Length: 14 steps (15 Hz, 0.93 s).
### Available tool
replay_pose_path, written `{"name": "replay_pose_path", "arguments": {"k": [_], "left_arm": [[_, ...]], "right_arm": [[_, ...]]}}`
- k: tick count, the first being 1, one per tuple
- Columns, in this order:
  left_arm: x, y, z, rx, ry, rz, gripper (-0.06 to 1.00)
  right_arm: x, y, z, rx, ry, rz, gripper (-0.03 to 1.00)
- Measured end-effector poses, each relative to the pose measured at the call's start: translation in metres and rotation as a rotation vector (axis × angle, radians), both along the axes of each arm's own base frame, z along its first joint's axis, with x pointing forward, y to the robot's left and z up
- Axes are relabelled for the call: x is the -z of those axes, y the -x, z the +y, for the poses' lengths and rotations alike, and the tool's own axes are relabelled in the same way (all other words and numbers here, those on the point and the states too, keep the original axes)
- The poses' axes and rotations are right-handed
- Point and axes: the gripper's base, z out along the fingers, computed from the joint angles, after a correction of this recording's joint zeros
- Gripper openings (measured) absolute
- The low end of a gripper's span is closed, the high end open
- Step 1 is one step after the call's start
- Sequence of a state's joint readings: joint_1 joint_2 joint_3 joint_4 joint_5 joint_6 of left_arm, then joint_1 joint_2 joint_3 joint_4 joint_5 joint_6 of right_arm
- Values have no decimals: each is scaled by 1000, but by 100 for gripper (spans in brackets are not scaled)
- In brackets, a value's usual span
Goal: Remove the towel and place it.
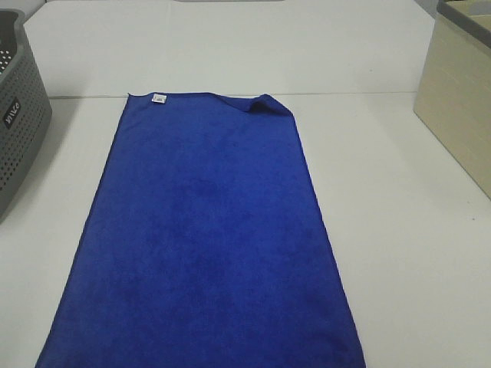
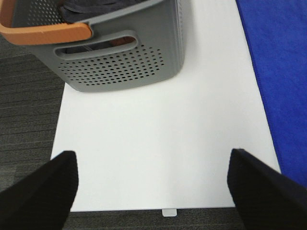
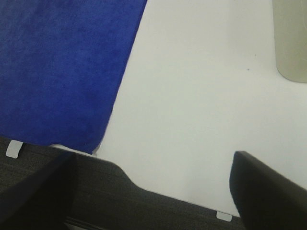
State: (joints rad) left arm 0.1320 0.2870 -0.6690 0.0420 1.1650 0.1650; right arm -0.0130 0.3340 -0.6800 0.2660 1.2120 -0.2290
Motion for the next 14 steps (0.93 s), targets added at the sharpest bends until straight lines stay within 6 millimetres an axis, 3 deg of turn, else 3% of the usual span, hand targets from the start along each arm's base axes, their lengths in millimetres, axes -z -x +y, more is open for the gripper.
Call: {"name": "replay_pose_path", "arguments": {"k": [3, 6, 9, 14], "left_arm": [[31, 4, -4, 59, 31, -19, 80], [32, 17, -6, 71, 29, -132, 80], [32, 32, -7, 64, 30, -238, 80], [33, 32, -7, 44, 60, -238, 80]], "right_arm": [[22, 18, 0, -15, 15, -68, 84], [40, 38, 0, -14, 17, -167, 84], [48, 42, 1, -17, 19, -161, 84], [54, 32, -2, 35, -1, -198, 84]]}}
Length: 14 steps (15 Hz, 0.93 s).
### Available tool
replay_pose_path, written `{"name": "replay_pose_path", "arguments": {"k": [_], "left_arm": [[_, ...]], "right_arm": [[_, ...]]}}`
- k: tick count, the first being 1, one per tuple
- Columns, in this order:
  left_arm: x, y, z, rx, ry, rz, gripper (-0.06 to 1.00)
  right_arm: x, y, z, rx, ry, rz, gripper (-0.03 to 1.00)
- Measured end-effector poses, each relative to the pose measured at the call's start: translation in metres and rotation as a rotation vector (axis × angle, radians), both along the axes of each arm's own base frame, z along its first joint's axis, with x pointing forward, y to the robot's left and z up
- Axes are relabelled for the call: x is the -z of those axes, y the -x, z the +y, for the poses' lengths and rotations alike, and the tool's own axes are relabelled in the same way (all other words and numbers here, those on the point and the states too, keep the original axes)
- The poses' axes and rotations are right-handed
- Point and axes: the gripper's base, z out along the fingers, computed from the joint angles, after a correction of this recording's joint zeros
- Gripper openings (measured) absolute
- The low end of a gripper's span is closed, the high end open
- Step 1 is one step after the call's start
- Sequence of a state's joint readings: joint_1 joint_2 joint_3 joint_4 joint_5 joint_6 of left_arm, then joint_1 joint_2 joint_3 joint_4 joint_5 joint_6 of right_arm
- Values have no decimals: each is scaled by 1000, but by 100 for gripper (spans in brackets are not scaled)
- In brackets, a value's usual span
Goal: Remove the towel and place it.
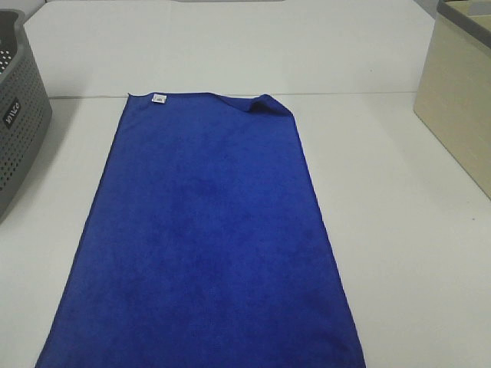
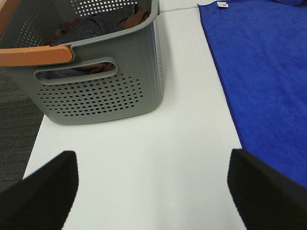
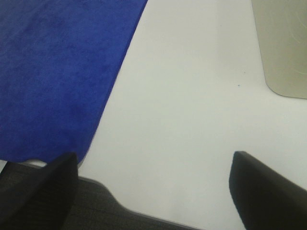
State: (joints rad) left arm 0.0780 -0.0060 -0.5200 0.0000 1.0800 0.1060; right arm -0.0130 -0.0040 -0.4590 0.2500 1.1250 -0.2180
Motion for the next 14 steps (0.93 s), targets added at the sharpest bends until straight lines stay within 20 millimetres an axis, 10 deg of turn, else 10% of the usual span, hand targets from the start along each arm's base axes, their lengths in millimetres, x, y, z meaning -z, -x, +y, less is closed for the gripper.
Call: {"name": "replay_pose_path", "arguments": {"k": [14], "left_arm": [[0, 0, 0, 0, 1, 0, 80]], "right_arm": [[0, 0, -1, 15, -9, -2, 83]]}}
